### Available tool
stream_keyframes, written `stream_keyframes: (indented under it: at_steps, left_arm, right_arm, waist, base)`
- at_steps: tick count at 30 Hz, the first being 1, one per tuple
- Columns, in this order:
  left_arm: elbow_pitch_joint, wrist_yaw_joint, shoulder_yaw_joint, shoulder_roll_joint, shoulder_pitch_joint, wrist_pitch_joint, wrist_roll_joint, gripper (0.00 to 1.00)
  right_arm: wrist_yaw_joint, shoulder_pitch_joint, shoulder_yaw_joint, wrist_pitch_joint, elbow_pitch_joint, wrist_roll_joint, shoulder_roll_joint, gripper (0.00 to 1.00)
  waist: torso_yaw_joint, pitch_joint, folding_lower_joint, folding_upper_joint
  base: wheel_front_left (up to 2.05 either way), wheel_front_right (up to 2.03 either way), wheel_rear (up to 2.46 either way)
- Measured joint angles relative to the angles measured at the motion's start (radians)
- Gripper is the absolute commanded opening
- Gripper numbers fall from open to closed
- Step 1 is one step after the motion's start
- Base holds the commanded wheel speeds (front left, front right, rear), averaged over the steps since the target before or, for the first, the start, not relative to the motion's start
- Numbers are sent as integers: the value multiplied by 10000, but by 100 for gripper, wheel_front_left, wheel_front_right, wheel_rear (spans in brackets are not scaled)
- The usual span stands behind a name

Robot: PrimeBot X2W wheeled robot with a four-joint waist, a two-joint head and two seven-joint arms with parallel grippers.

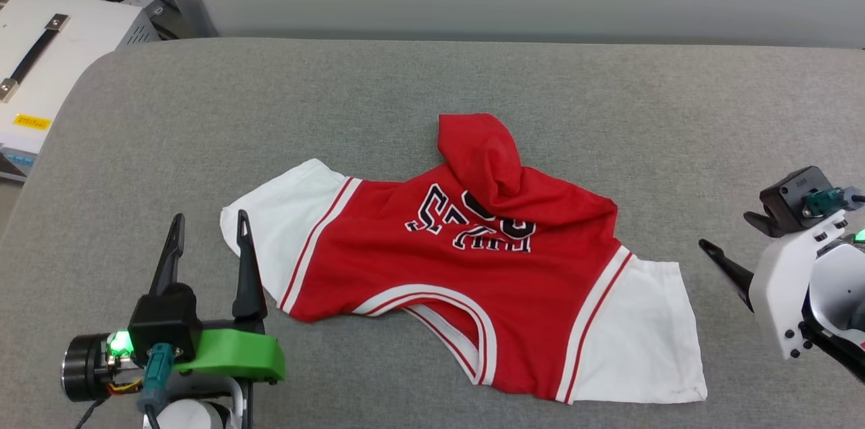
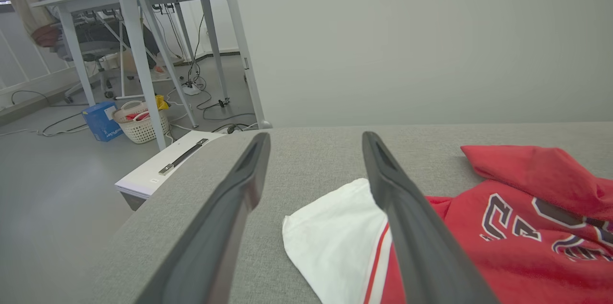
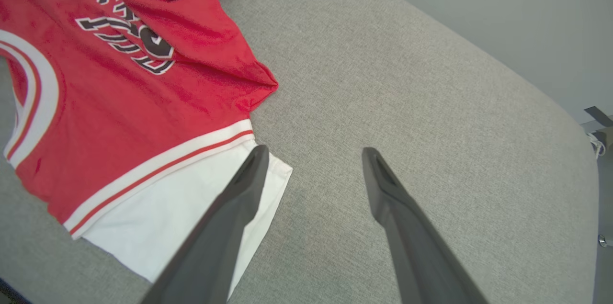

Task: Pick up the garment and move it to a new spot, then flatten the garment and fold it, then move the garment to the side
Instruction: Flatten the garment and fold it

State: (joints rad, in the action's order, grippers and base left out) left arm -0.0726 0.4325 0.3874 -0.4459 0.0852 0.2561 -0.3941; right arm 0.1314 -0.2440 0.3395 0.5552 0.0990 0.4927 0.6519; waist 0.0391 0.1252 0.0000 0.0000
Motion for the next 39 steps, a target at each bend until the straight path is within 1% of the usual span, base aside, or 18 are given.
stream_keyframes:
  at_steps: [4,8,12,16,20,21,22,25,28,30,34,39]
  left_arm:
    - [-238,-79,-499,537,-441,-2,516,100]
    - [-251,-431,-947,993,-553,-2,895,100]
    - [-184,-784,-1258,1417,-616,-2,1220,100]
    - [-100,-1081,-1551,1789,-618,0,1503,100]
    - [-13,-1404,-1747,2107,-617,-2,1785,100]
    - [-4,-1476,-1799,2173,-617,-2,1827,100]
    - [6,-1547,-1873,2249,-617,-2,1864,100]
    - [71,-1751,-2034,2395,-608,-2,2019,100]
    - [153,-1958,-2127,2579,-607,-2,2205,100]
    - [180,-2088,-2213,2685,-607,-2,2295,100]
    - [236,-2295,-2316,2913,-608,-2,2433,100]
    - [282,-2592,-2502,3124,-606,-2,2566,100]
  right_arm:
    - [0,-531,725,989,-493,502,328,100]
    - [0,-1126,1377,1375,-1430,961,299,100]
    - [0,-1607,2107,1411,-2550,1099,169,100]
    - [0,-1910,2972,1164,-3572,1198,-69,100]
    - [-13,-2260,3870,788,-4004,1553,61,100]
    - [-13,-2344,4036,596,-4044,1559,140,9]
    - [-12,-2456,4182,328,-4128,1561,221,0]
    - [2,-2849,4293,-293,-4485,1758,236,0]
    - [10,-3323,4347,-683,-4857,1833,272,0]
    - [8,-3742,4301,-846,-5158,1935,431,0]
    - [6,-4585,4220,-924,-5655,2075,667,0]
    - [6,-5384,4249,-928,-6663,2150,633,0]
  waist:
    - [151,188,0,0]
    - [314,388,0,0]
    - [464,606,0,0]
    - [581,822,0,0]
    - [661,991,0,0]
    - [671,1021,0,0]
    - [678,1055,0,0]
    - [665,1082,0,0]
    - [687,1013,0,0]
    - [719,969,0,0]
    - [815,955,0,0]
    - [920,1077,0,0]
  base:
    - [0,0,0]
    - [0,0,0]
    - [0,0,0]
    - [0,0,0]
    - [0,0,0]
    - [0,0,0]
    - [0,0,0]
    - [0,0,0]
    - [0,0,0]
    - [0,0,0]
    - [0,0,0]
    - [0,0,0]
